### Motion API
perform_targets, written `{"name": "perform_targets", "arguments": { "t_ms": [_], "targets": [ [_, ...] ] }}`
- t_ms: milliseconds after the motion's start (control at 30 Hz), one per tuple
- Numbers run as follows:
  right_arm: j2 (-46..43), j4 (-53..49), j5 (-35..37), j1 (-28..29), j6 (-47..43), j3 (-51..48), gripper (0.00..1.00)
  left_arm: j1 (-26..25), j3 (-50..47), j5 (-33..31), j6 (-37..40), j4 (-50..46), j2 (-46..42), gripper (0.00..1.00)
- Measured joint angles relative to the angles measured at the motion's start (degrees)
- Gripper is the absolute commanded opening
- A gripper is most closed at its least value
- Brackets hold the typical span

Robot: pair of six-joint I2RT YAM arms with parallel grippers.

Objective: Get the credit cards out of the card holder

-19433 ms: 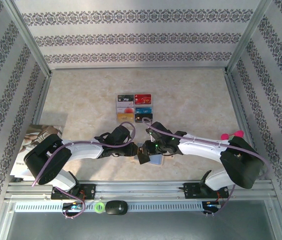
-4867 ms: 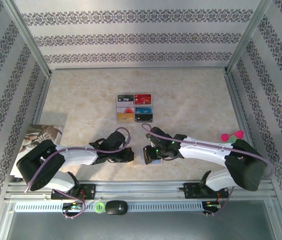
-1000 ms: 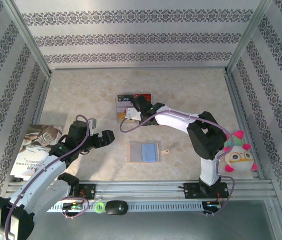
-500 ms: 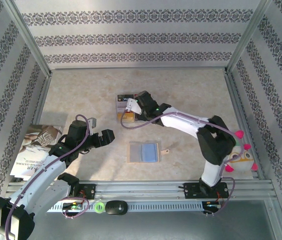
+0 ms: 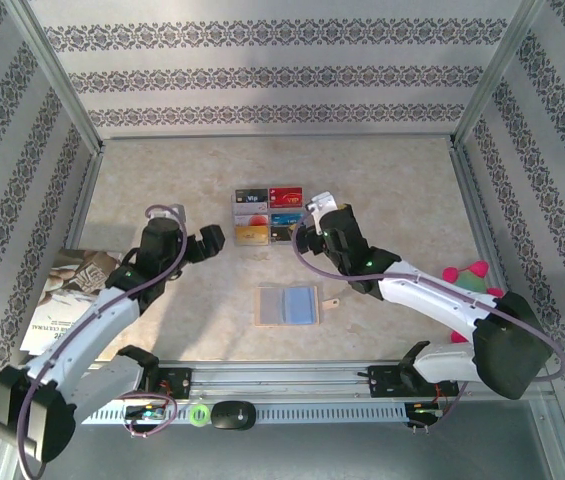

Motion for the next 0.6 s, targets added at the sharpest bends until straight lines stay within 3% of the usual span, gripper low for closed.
{"name": "perform_targets", "arguments": {
  "t_ms": [333, 600],
  "targets": [
    [-6.08, 0.00, 6.99, -3.85, 7.50, -3.45, 0.98, 8.48, 0.63, -22.51, 19.91, 17.70, 22.14, 1.00],
    [-10.45, 0.42, 7.65, -7.63, 7.67, -6.21, 0.98, 10.27, -10.78, -23.71, 31.17, 42.71, 28.48, 1.00]
  ]
}}
